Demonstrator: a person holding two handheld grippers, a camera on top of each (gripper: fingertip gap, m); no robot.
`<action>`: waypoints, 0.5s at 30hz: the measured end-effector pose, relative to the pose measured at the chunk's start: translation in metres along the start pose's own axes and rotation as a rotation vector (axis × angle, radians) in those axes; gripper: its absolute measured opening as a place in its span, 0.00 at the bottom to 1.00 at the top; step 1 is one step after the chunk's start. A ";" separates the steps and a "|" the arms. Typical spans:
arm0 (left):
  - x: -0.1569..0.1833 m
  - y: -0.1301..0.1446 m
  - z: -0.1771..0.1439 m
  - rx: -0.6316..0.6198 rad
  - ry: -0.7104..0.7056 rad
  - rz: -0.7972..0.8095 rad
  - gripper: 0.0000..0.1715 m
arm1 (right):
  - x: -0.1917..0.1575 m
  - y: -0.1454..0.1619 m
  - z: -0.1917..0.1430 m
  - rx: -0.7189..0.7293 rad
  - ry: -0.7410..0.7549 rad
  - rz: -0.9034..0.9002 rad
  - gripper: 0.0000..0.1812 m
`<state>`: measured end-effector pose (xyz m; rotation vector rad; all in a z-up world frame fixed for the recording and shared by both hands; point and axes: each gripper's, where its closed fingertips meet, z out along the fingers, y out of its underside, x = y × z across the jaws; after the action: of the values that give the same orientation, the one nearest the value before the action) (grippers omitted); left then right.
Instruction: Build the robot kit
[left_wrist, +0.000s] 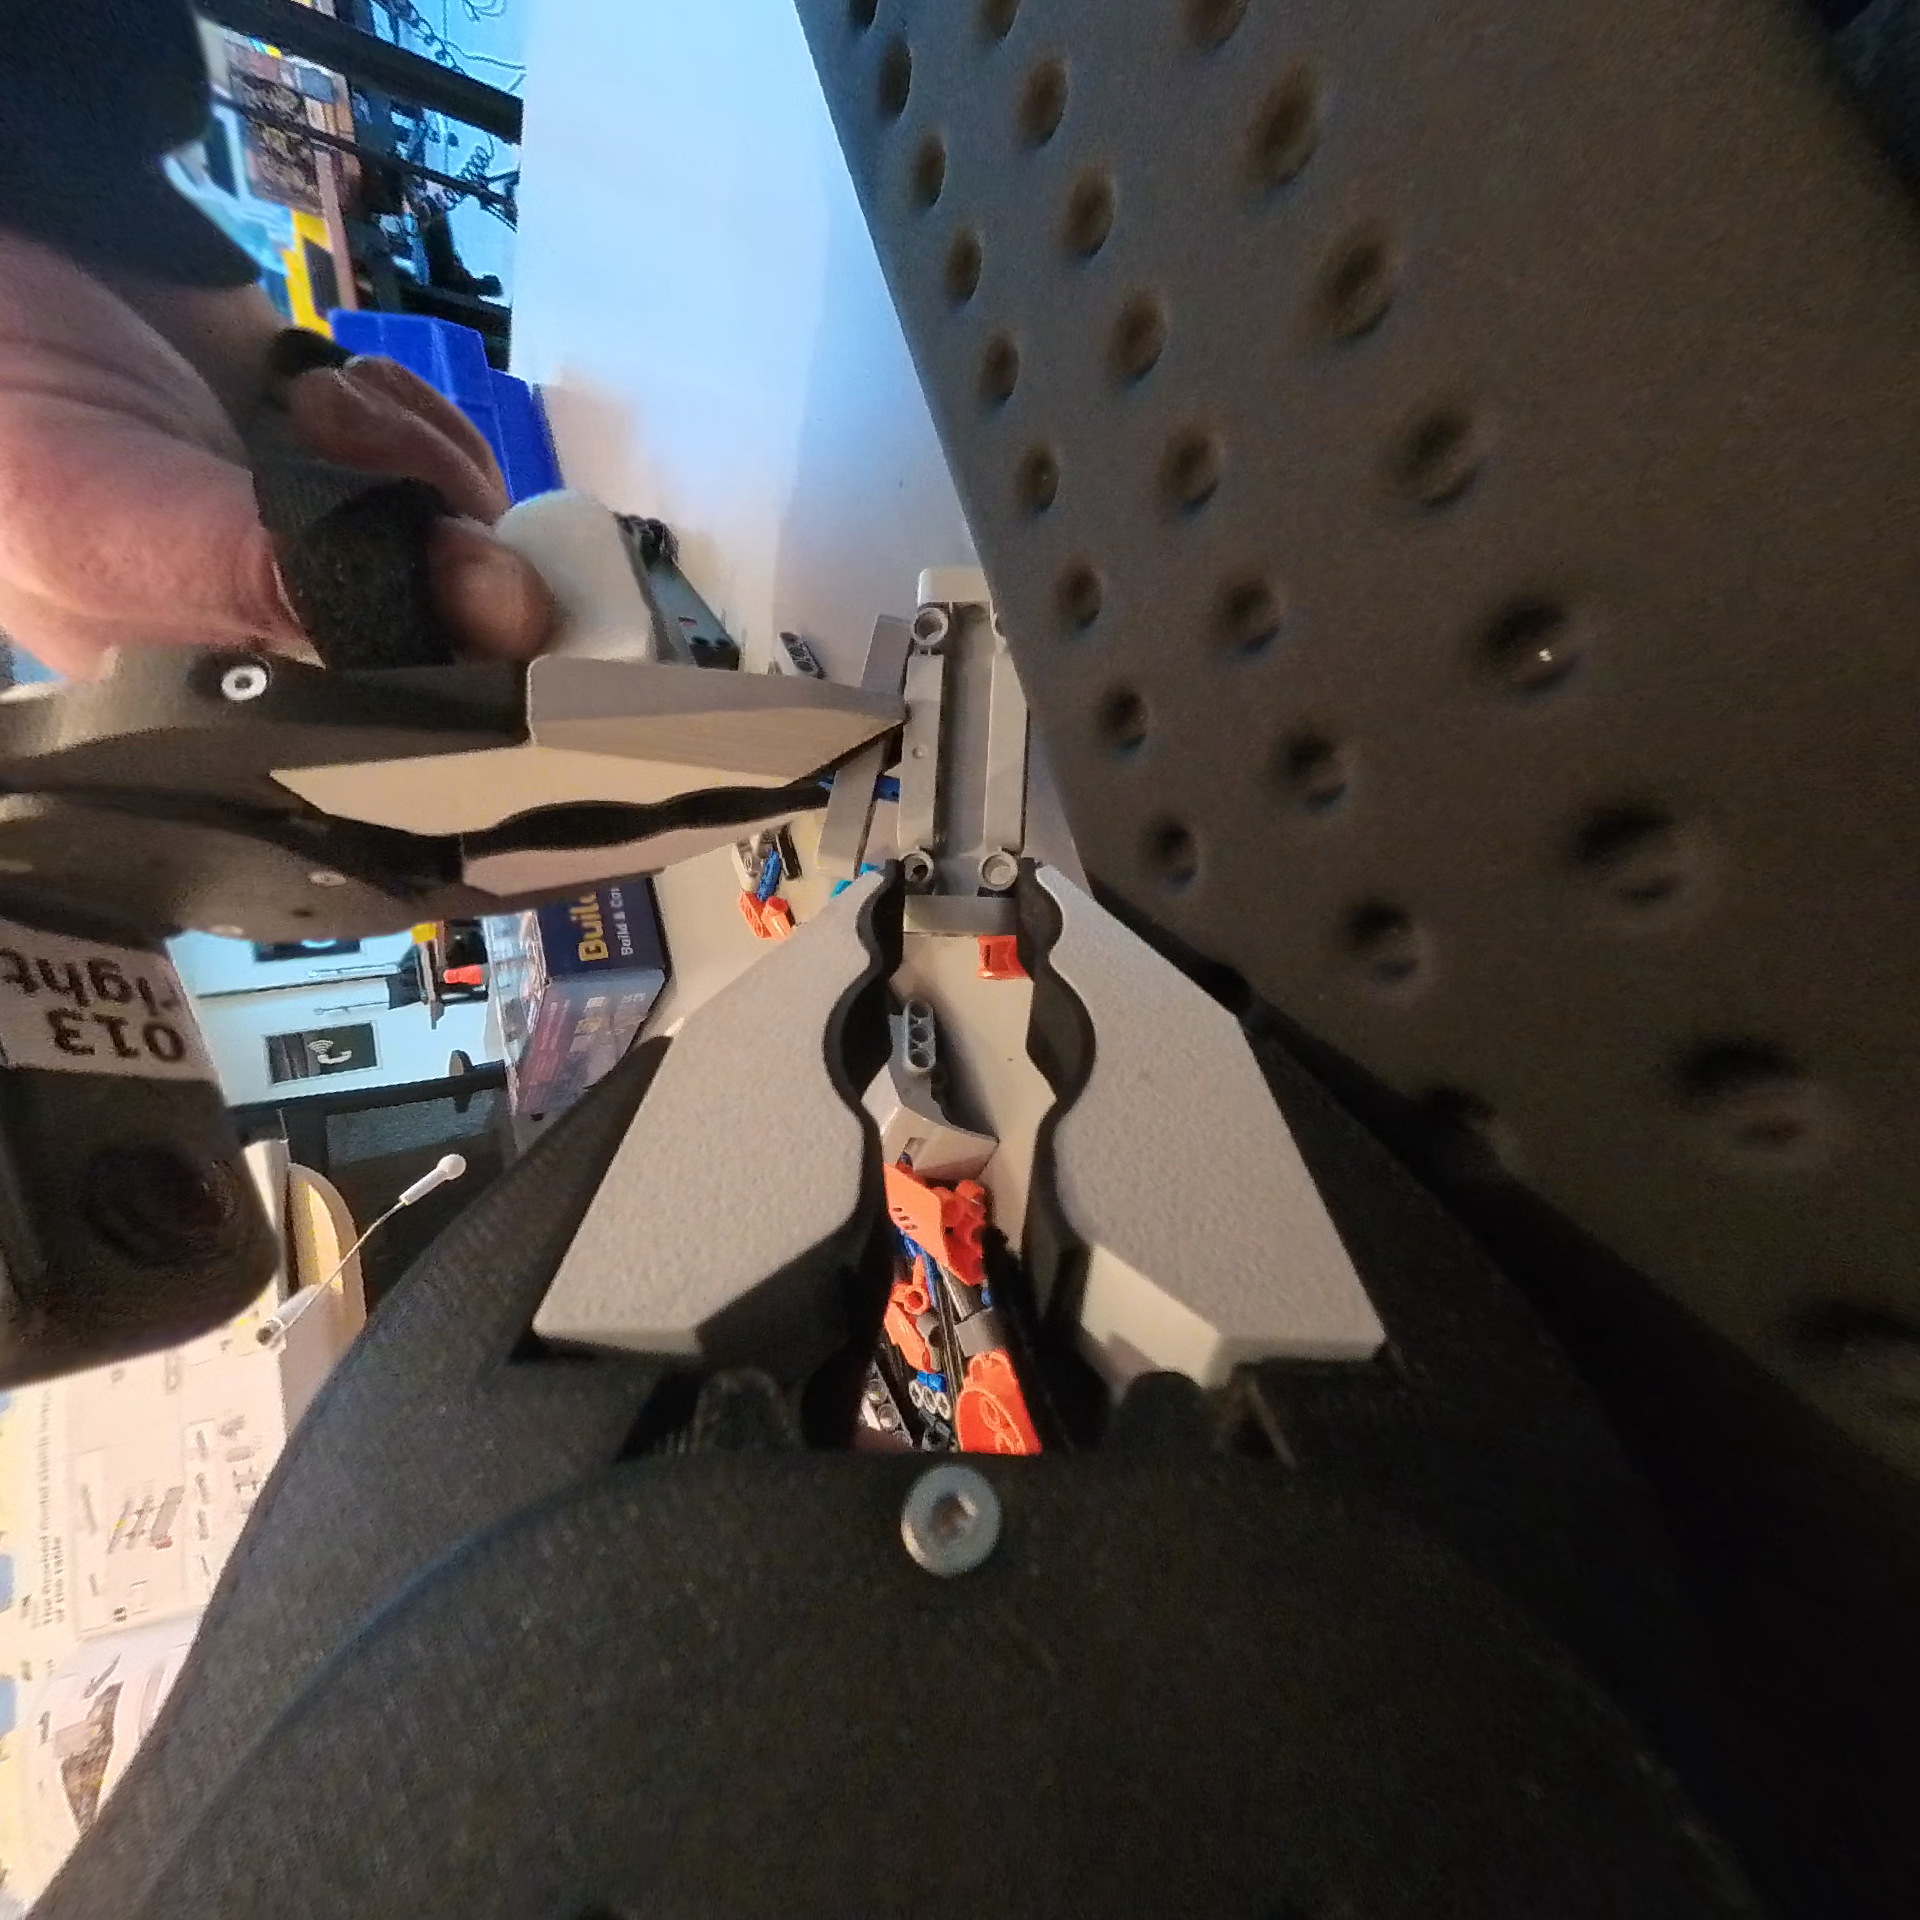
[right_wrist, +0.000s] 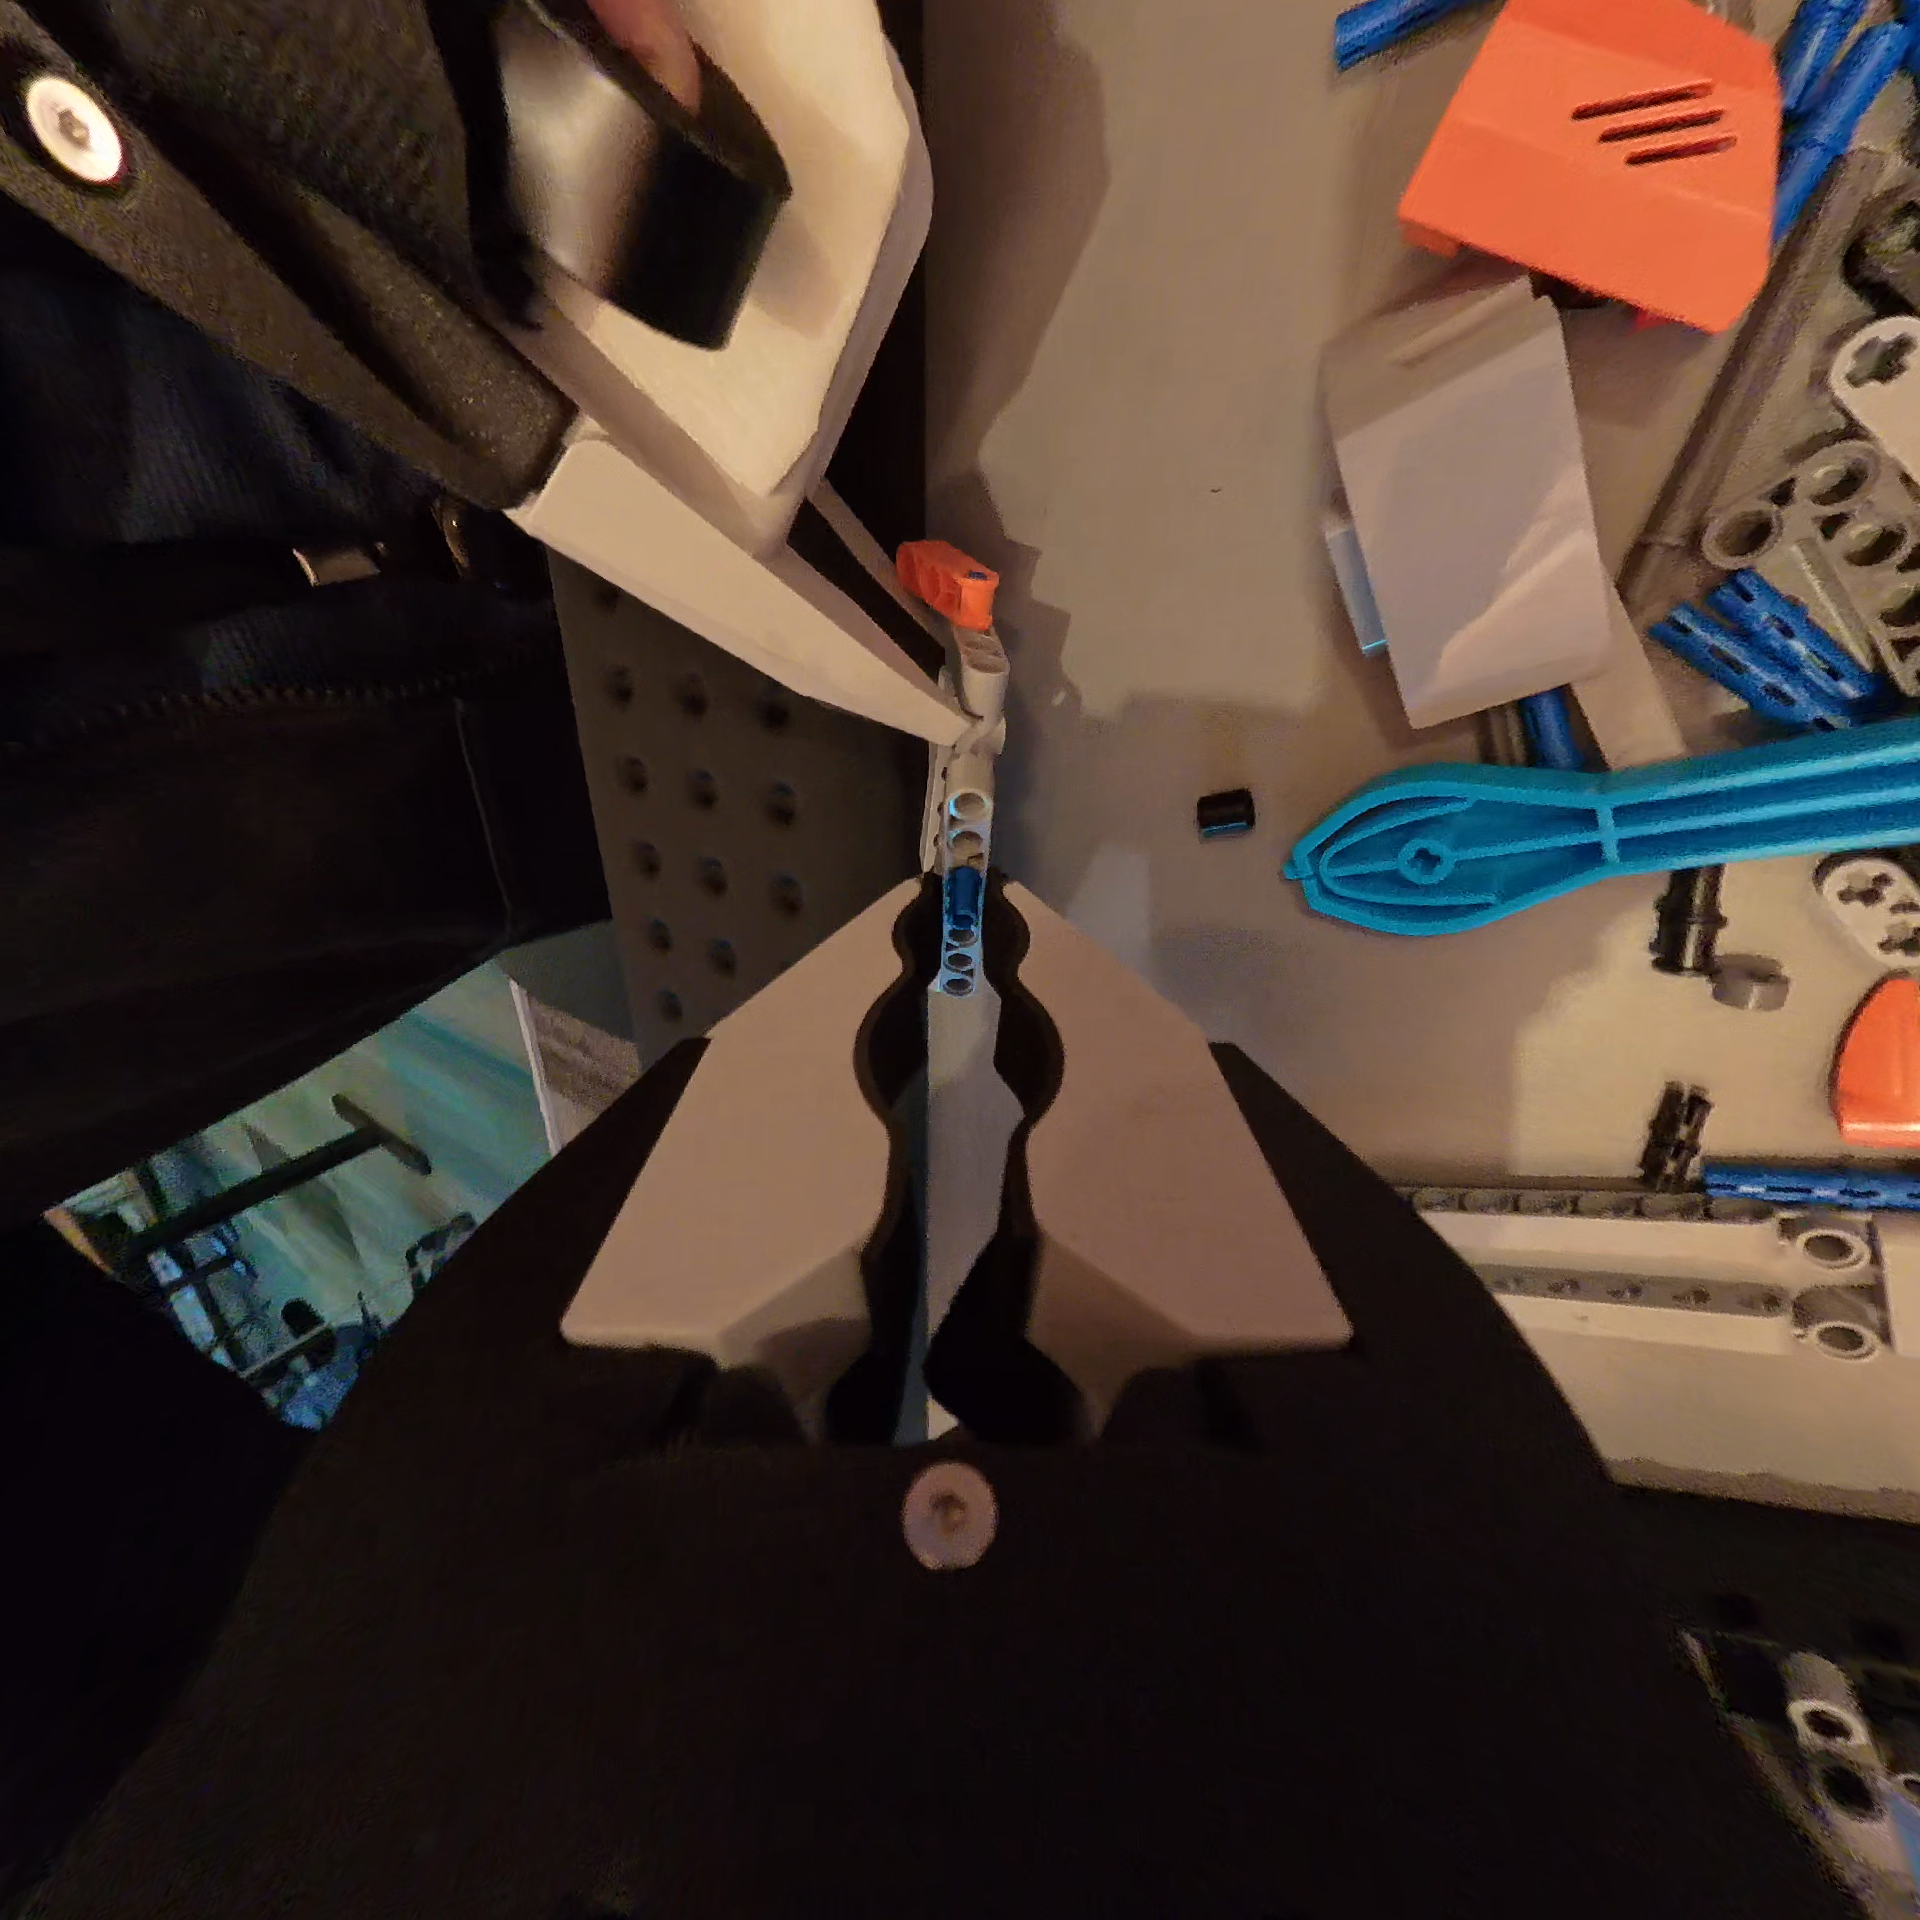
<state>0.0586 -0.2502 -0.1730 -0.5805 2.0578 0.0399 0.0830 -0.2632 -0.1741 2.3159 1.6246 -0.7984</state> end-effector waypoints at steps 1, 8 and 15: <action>0.000 0.000 0.000 -0.001 0.003 -0.002 0.11 | 0.000 0.000 0.000 -0.021 -0.008 -0.006 0.02; 0.005 -0.003 -0.001 0.015 0.016 0.001 0.03 | 0.000 0.003 -0.001 -0.113 -0.025 -0.045 0.03; -0.005 -0.008 -0.011 0.126 0.074 -0.208 0.12 | -0.004 -0.001 -0.001 0.011 -0.003 -0.037 0.03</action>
<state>0.0555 -0.2580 -0.1615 -0.7231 2.0434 -0.2345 0.0811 -0.2659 -0.1710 2.2977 1.6708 -0.8200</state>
